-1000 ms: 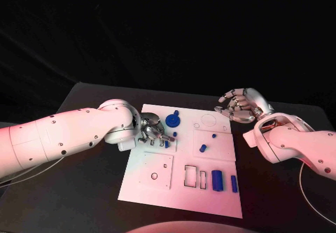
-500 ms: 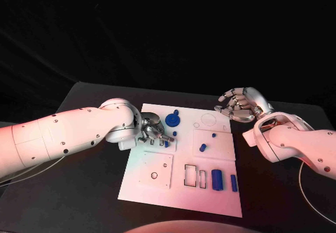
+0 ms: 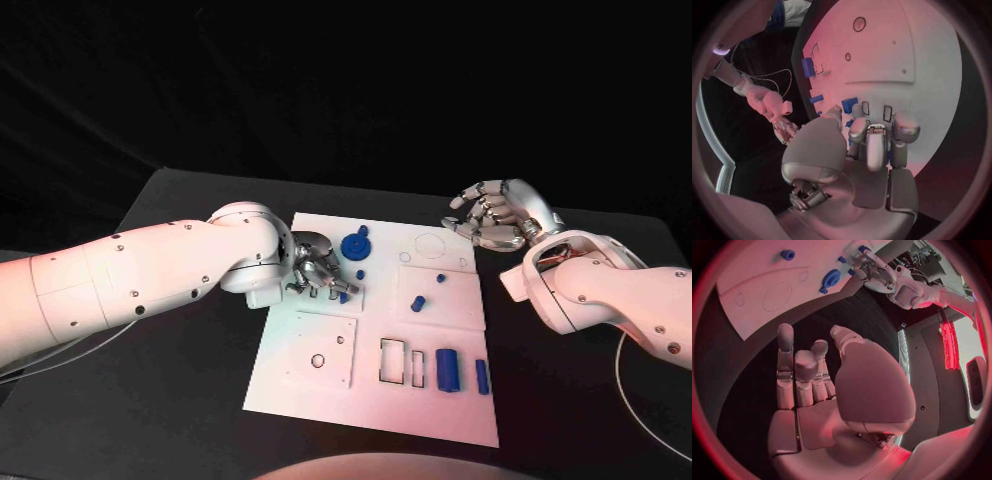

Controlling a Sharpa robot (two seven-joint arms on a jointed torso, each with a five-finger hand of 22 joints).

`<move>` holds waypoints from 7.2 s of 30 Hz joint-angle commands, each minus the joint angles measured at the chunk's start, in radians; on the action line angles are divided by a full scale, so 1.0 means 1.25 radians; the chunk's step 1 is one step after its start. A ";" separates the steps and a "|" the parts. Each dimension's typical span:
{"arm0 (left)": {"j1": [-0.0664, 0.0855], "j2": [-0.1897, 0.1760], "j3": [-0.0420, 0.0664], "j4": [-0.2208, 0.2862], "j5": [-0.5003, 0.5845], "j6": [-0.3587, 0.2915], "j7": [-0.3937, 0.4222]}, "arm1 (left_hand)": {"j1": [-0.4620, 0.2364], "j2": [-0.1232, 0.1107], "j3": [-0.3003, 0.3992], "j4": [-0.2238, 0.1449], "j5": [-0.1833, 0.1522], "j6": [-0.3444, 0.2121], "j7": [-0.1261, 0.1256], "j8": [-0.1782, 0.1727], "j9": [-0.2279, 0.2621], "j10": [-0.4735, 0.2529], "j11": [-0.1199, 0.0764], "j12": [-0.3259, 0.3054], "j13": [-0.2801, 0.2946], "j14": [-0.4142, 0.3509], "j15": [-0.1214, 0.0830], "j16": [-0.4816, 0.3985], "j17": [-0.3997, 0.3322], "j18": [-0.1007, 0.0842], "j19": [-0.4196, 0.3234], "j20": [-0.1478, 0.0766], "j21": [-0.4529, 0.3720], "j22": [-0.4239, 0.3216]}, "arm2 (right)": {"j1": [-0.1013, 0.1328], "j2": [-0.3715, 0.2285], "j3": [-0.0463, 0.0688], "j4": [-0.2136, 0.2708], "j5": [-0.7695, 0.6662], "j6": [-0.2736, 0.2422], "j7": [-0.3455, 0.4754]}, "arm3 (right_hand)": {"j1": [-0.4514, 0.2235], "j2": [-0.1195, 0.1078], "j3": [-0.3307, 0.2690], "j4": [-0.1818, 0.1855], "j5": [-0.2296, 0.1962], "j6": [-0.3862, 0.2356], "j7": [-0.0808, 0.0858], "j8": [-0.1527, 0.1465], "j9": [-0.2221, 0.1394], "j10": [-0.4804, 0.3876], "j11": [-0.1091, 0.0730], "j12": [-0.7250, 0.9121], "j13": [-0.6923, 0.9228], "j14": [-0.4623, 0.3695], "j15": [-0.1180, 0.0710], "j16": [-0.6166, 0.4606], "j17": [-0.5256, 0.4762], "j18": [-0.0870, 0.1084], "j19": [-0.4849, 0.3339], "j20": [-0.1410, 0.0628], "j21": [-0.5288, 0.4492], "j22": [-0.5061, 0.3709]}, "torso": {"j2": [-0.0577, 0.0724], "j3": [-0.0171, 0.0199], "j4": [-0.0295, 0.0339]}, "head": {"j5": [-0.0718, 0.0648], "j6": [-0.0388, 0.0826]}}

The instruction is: Assemble the parts on the task board

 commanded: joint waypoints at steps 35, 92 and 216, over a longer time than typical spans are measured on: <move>0.000 -0.027 0.008 0.043 0.047 -0.014 0.005 | 0.044 -0.161 0.668 -0.078 -0.006 -0.019 0.006 -0.033 0.125 -0.004 0.004 -0.019 0.007 0.055 0.002 -0.004 0.099 -0.006 0.006 0.005 0.012 0.014 | 0.000 0.002 0.000 -0.001 -0.002 0.003 0.010 | -0.001 -0.010 0.006 0.001 0.001 -0.005 0.001 0.005 -0.001 -0.006 -0.001 -0.008 -0.007 -0.007 0.002 -0.010 -0.006 0.016 -0.004 0.001 -0.006 -0.004 | -0.001 0.0002 0.0006 | 0.003 -0.001; -0.019 -0.049 -0.008 0.069 -0.161 -0.074 0.003 | -0.029 -0.200 0.770 -0.145 -0.002 0.014 -0.005 -0.023 0.161 0.039 -0.007 -0.002 0.046 0.060 -0.006 0.000 0.110 -0.009 0.020 -0.002 0.023 0.037 | 0.000 0.002 0.000 -0.003 0.005 0.006 0.017 | -0.009 -0.010 0.009 0.002 0.001 -0.008 0.002 0.006 -0.002 -0.016 0.001 -0.023 -0.026 -0.011 0.004 -0.027 -0.018 0.015 -0.004 0.002 -0.015 -0.012 | -0.002 0.0004 0.0010 | 0.007 -0.005; -0.019 -0.033 -0.008 0.049 -0.149 -0.046 0.000 | -0.191 -0.206 0.482 -0.001 -0.012 0.063 -0.018 -0.049 0.180 0.050 -0.016 0.004 0.060 0.060 -0.014 -0.002 0.111 -0.011 0.026 -0.010 0.016 0.043 | 0.000 -0.002 0.000 -0.001 0.012 0.019 0.019 | -0.028 -0.007 0.012 0.004 0.000 -0.008 0.002 0.011 -0.003 -0.024 0.002 -0.035 -0.048 -0.014 0.005 -0.046 -0.027 0.015 -0.002 0.004 -0.029 -0.024 | -0.002 0.0004 0.0008 | 0.005 -0.018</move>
